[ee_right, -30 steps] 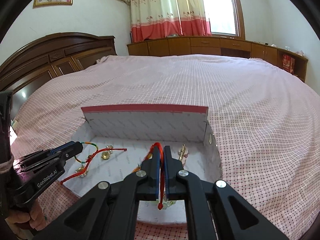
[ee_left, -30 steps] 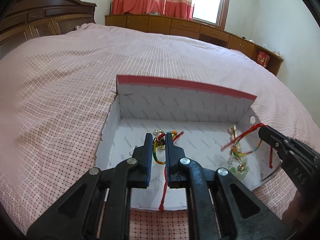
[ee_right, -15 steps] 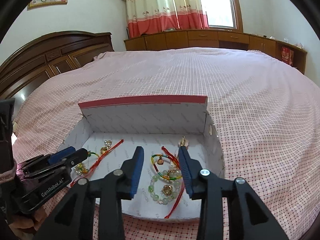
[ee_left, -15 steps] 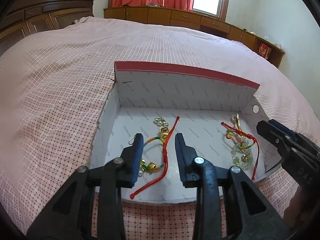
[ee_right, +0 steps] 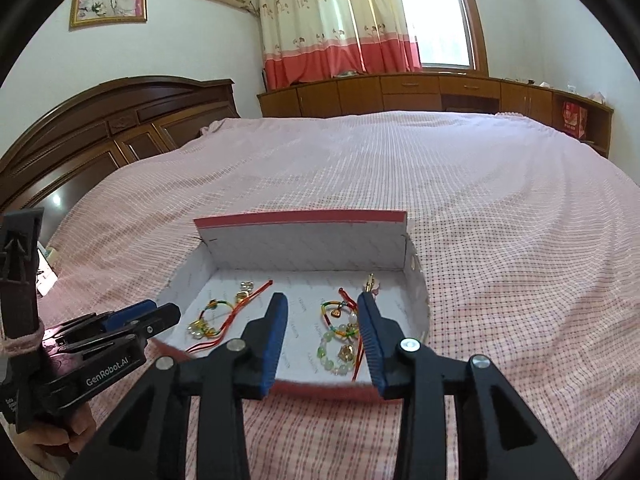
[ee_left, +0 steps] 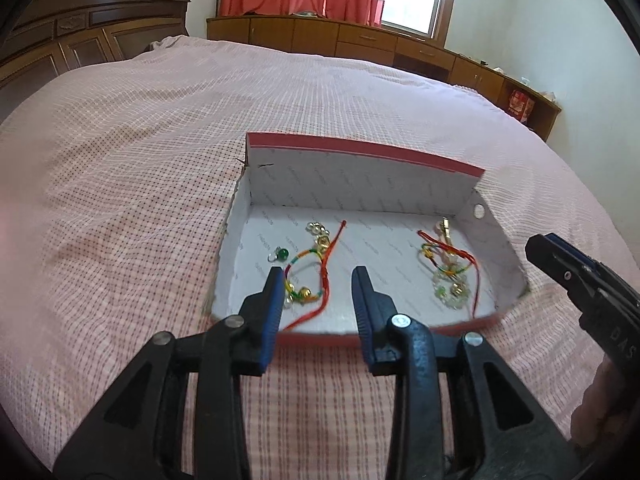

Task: Organize jewelry
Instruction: 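Withdraw both tools from the box toward the black feathered hair clip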

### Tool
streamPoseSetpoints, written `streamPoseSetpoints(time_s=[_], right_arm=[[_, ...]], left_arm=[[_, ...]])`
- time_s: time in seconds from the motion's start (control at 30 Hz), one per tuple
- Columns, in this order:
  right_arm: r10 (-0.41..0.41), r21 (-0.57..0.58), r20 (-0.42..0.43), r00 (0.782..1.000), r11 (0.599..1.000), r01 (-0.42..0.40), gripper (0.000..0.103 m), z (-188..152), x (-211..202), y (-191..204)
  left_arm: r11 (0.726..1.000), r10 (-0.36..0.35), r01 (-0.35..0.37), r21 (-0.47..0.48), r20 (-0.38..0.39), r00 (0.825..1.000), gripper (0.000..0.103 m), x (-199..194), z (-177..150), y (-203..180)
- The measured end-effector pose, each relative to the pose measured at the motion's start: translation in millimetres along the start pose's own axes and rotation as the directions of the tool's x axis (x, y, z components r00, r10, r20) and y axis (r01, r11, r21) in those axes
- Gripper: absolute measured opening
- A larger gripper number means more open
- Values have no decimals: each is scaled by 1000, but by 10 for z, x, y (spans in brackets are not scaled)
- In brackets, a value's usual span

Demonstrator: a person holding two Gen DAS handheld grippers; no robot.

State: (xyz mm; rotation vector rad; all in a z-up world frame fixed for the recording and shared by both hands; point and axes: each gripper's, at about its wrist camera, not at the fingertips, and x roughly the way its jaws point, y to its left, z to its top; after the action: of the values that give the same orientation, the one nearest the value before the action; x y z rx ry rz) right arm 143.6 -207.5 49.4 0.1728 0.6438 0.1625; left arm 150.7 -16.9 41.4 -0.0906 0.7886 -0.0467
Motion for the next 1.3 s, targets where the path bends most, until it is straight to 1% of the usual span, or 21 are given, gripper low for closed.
streamPoseSetpoints(time_s=[0.13,0.3,0.43,0.67,0.9,1.0,1.1,1.3], right_arm=[[16,10,-4,1000,1000,-16,39,-72,-202,-14],[7,5,3,1000,1000,-7,40,-180,-443,-8],[5,17,3,1000,1000,-5,43,-270,-628,-46],[-6,39,-8,1000,999,6,43,-462,-859,-134],[12,65,-45,999,998,-9,43,-676,-948,-167],[21,78,-61,998,997,-16,43,-775,-955,-156],[31,79,-83,996,997,-24,43,-865,-949,-120],[60,79,-125,990,996,-50,43,-1017,-868,-44]], left_arm=[[1000,-9,9,16,5,1000,26,-173,-67,-46],[999,-35,35,26,-4,999,26,-396,-203,-99],[998,-49,49,34,-15,999,26,-532,-300,-141],[996,-75,77,46,-30,997,27,-725,-477,-217],[993,-90,95,65,-68,994,27,-804,-711,-245],[993,-81,87,73,-85,993,27,-795,-811,-255],[993,-89,96,70,-107,990,27,-777,-893,-268],[988,-134,144,61,-145,980,27,-755,-1042,-319]])
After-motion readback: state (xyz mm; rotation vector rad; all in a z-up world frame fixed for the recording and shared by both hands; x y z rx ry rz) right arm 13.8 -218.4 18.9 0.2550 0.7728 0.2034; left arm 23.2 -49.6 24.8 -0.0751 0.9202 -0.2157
